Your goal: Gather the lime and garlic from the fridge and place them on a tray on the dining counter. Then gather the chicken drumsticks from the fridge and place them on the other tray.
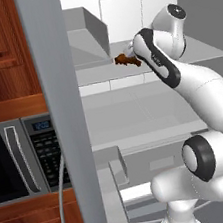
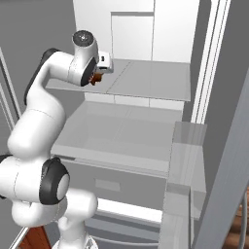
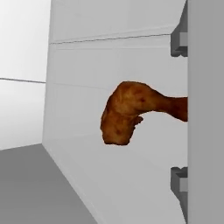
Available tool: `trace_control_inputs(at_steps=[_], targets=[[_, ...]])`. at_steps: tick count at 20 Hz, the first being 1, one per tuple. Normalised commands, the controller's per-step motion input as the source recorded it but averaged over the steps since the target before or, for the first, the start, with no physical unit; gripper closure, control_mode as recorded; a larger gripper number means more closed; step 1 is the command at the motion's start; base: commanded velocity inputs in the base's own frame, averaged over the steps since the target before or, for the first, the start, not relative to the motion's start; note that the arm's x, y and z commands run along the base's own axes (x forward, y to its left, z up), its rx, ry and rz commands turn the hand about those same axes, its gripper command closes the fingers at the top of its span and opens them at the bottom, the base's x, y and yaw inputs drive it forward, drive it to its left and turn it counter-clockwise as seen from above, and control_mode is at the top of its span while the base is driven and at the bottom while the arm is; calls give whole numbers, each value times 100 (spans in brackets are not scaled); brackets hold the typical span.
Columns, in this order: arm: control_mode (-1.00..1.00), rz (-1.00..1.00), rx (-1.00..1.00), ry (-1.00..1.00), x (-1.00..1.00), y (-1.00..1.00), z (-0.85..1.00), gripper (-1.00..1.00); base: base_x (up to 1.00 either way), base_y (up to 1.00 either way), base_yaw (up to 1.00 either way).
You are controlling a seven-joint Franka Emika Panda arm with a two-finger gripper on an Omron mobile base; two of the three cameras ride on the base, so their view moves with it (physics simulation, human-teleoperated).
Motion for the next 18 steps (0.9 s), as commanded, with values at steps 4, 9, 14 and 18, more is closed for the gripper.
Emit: trace_control_inputs(at_steps=[4, 9, 14, 18], targets=[[-100, 5, -4, 0, 10, 1, -5, -100, 0, 0, 0], [-100, 1, -11, 0, 23, 0, -11, -100, 0, 0, 0], [-100, 0, -14, 1, 35, 5, -24, -100, 0, 0, 0], [-100, 0, -3, 11, 38, 0, -19, -100, 0, 0, 0]])
